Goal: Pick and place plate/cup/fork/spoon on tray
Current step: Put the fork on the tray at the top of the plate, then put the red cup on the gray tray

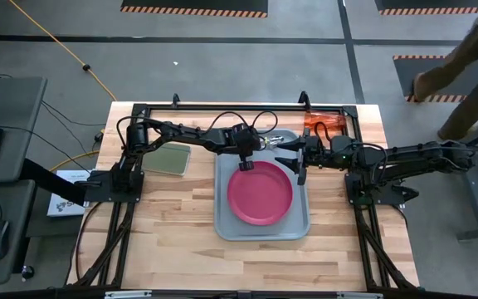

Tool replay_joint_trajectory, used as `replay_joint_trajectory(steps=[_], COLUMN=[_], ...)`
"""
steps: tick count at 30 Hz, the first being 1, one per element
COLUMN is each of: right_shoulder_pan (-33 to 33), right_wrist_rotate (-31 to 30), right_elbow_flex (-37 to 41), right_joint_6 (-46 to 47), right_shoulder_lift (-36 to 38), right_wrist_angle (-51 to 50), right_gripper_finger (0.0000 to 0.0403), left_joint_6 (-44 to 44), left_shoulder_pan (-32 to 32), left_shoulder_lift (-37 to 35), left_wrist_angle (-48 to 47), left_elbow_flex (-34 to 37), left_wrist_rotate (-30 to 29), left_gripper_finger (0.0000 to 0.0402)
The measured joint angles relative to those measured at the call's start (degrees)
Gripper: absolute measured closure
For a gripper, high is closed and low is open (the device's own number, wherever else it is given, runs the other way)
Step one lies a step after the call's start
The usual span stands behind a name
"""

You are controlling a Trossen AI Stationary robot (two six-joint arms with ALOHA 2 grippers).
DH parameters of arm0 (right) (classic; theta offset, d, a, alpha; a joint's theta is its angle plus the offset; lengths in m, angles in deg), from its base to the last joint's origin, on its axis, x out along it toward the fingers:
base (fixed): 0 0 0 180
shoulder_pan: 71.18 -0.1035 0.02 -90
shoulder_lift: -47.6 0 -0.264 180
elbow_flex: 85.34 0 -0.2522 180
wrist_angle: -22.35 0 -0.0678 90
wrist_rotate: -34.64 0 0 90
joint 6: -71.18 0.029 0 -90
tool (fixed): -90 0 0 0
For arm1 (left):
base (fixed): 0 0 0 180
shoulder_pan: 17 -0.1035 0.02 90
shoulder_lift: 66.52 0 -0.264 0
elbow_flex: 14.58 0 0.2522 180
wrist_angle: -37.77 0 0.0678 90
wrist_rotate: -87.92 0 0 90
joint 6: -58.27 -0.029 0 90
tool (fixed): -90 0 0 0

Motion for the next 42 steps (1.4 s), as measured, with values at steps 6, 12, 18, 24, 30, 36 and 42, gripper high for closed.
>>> replay_joint_trajectory(steps=[6, 12, 18, 24, 30, 36, 42], right_shoulder_pan=[0.0, 0.0, 0.0, 0.0, 0.0, 0.0, 0.0], right_wrist_rotate=[0.0, 0.0, 0.0, 0.0, 0.0, 0.0, 0.0], right_elbow_flex=[0.0, 0.0, 0.0, 0.0, 0.0, 0.0, 0.0], right_joint_6=[0.0, 0.0, 0.0, 0.0, 0.0, 1.0, 1.0], right_shoulder_lift=[0.0, 0.0, -0.1, -0.1, -0.1, -0.1, -0.1], right_wrist_angle=[0.0, 0.0, -0.1, -0.1, -0.7, -2.6, -3.2], right_gripper_finger=[0.0188, 0.0188, 0.0188, 0.0188, 0.0188, 0.0188, 0.0188], left_joint_6=[0.0, 0.0, 0.0, -1.0, 3.1, 9.8, 11.1], left_shoulder_pan=[0.0, 0.0, -0.7, -1.4, -3.1, -4.8, -4.7], left_shoulder_lift=[0.0, -0.1, -0.1, -3.5, -14.6, -27.5, -41.5], left_wrist_angle=[0.0, -0.4, -1.5, -10.2, -16.7, -14.5, 5.9], left_elbow_flex=[0.0, 0.0, 0.0, -1.6, -2.4, 0.9, 18.7], left_wrist_rotate=[0.0, -1.2, -1.5, -4.6, -5.5, 0.1, 5.9], left_gripper_finger=[0.0340, 0.0272, 0.0231, 0.0226, 0.0229, 0.0229, 0.0230])
